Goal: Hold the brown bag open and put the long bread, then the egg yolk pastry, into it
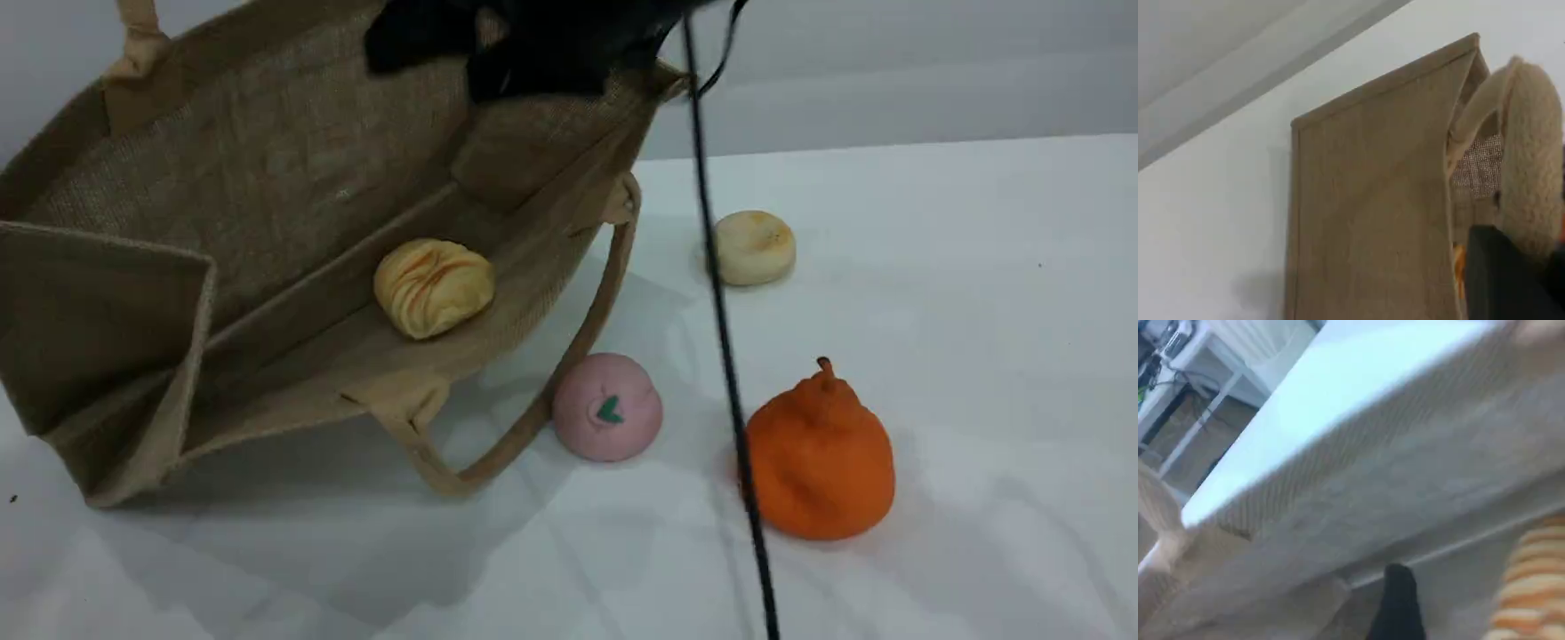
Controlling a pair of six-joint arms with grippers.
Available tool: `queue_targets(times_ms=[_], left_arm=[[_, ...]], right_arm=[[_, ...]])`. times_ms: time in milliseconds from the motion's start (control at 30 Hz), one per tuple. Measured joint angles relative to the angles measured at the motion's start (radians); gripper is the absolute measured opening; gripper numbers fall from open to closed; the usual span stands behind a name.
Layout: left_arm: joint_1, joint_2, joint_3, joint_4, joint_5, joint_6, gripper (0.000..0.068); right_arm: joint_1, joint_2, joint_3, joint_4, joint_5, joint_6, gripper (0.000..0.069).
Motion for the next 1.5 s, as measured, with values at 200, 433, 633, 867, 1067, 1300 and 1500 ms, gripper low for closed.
queue_targets(times_ms=[200,433,633,867,1067,1300,1500], left_arm=[[0.0,0.0,0.0,0.001,0.0,0.0,0.0083],[0.0,0.0,0.0,0.003,0.0,0.0,0.0083],[0.0,0.0,0.0,0.003,0.0,0.0,0.0083],[0.0,0.0,0.0,0.003,-0.001,-0.001,0.0083],[0.0,0.0,0.0,0.002,-0.001,-0.005,0.0083],[0.0,0.0,0.0,0.002,0.0,-0.008,0.0083],[0.0,0.0,0.0,0.002,0.0,-0.008,0.0083]], right_arm=[[-0.156,-0.133,0.0,-0.28,-0.009,0.171,0.0493],[-0.342,-0.062,0.0,-0.359,-0.092,0.2,0.0488],[-0.348,0.064,-0.001,-0.216,-0.207,0.132,0.0488],[-0.347,0.207,-0.003,-0.08,-0.255,-0.028,0.0486],[-0.347,0.292,-0.044,0.036,-0.207,-0.122,0.0486],[-0.347,0.362,-0.114,0.064,-0.191,-0.129,0.0486],[-0.347,0.408,-0.156,0.072,-0.194,-0.132,0.0486]])
